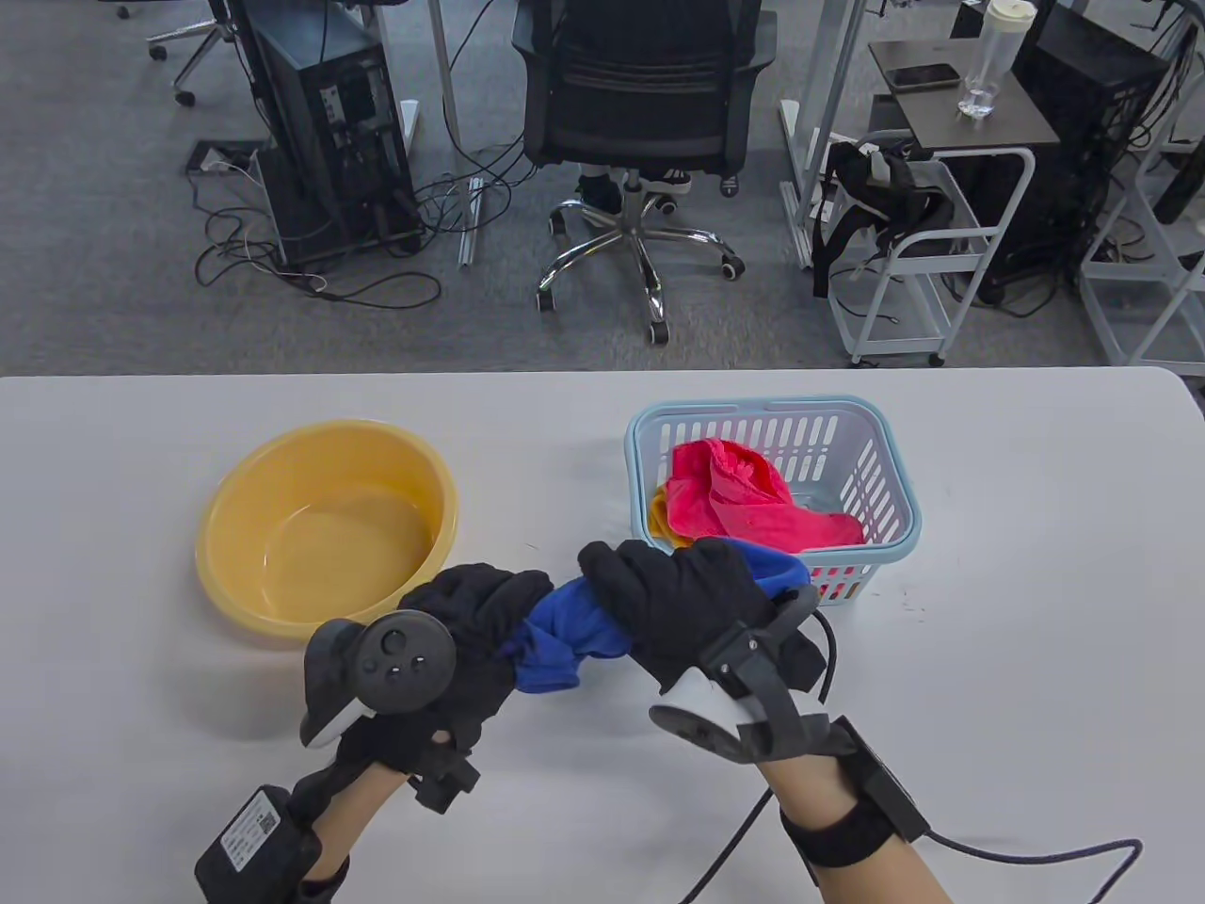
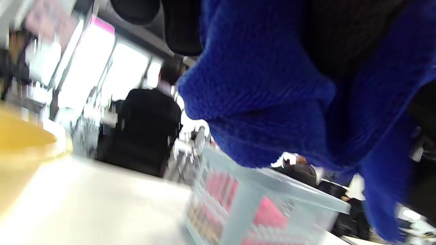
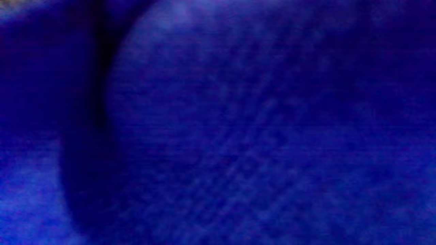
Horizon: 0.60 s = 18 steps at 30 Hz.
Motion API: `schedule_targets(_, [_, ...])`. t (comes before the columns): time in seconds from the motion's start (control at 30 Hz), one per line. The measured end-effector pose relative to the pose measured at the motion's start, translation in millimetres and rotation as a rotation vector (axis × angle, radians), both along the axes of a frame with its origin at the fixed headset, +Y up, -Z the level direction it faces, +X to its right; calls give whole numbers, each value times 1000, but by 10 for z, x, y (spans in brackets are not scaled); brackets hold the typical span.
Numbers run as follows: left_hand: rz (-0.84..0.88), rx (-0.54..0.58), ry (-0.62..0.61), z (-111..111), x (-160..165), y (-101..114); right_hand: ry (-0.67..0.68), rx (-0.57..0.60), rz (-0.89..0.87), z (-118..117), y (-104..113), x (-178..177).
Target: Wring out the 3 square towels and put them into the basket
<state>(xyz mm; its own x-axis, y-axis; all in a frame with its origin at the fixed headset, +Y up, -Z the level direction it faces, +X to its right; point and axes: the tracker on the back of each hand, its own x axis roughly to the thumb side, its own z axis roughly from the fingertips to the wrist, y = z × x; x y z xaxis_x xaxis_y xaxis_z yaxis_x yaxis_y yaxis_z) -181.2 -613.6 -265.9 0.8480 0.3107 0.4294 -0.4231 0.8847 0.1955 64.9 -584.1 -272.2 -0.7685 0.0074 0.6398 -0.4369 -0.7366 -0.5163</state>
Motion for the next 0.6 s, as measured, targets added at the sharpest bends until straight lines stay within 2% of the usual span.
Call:
schedule_targets(0.03, [-20, 66, 21, 39, 8, 19, 40, -99, -63, -59, -20, 10])
schedule_targets(0.07, [-53, 164, 43, 87, 24, 38, 99, -294, -142, -146, -65, 25])
schedule_targets(0.13, [-92, 292, 51, 158, 51, 53, 207, -534, -237, -254, -146, 40])
schedule_targets(0.2, [-111, 413, 46, 228, 69, 58, 411, -765, -346, -390, -265, 50])
schedule_targets(0.23, [-115, 445, 39, 248, 76, 62, 446, -814, -365, -417, -293, 51])
schedule_targets(0.27, [-130, 504, 26, 293, 95, 70, 563, -980, -416, -493, -396, 49])
schedule_targets(0.3, [-157, 562, 15, 332, 124, 82, 642, -1082, -434, -531, -466, 35])
schedule_targets(0.4, [-219, 660, -1, 425, 188, 92, 827, -1287, -437, -582, -643, -52])
schedule_targets(0.47, [-222, 679, -10, 448, 195, 94, 917, -1380, -433, -568, -709, -119])
schedule_targets(0.6, [-187, 688, -47, 479, 186, 102, 1046, -1472, -425, -517, -748, -215])
